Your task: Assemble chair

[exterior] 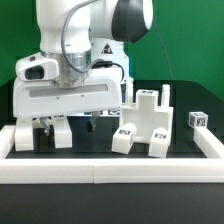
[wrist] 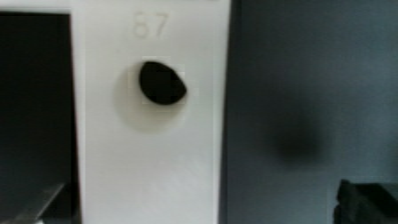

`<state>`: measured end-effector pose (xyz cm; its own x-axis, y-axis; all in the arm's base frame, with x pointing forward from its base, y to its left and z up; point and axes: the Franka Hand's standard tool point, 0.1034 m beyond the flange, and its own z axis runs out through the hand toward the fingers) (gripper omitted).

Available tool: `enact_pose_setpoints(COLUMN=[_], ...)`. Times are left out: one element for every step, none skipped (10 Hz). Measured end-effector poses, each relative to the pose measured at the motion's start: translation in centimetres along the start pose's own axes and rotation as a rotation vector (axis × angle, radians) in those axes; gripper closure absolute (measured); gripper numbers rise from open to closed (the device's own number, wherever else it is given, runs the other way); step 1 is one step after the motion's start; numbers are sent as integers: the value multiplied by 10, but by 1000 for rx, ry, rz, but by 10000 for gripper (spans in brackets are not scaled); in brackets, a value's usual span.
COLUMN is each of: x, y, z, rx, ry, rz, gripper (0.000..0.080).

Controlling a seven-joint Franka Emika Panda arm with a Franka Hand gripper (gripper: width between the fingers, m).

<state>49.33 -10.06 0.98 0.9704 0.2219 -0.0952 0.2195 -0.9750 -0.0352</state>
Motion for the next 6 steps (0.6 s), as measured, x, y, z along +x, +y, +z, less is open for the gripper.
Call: enact_pose_setpoints(x=[-2,-3,-3,-3,-3,-4], y=[4,7,6,6,6,6], z=[0,0,0,0,0,0], rx=[0,0,0,1,1,1], ry=[0,0,0,0,0,-1], rz=[-16,-25,-22,-22,-22,-22], gripper=[151,151,151,151,151,151])
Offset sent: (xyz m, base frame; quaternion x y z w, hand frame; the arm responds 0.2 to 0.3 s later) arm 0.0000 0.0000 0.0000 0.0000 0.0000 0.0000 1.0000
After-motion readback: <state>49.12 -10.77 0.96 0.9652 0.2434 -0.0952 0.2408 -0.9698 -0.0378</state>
